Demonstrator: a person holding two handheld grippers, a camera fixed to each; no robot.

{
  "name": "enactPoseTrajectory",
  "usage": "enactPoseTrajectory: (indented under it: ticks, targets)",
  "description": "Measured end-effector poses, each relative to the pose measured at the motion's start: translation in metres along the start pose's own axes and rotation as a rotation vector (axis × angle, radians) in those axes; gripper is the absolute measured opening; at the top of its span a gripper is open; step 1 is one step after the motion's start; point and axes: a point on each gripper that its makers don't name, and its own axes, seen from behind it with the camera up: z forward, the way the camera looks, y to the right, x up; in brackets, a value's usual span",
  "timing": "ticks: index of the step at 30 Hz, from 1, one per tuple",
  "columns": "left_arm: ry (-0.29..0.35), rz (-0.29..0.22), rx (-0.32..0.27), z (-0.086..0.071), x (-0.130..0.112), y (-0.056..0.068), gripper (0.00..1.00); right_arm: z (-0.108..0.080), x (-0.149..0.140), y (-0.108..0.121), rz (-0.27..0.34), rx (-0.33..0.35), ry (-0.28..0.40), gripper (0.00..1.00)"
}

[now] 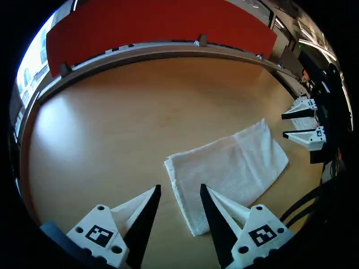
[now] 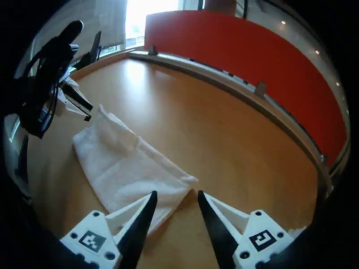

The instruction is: Fold towel

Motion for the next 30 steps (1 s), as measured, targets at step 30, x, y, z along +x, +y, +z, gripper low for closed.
enactPoseTrajectory:
  ticks: [30]
  targets:
    - [0.006,-0.031,0.015,-0.037,-0.051,0.023,1.0,-0.046,-0.048,-0.031,0.07,0.001,0.003,1.0]
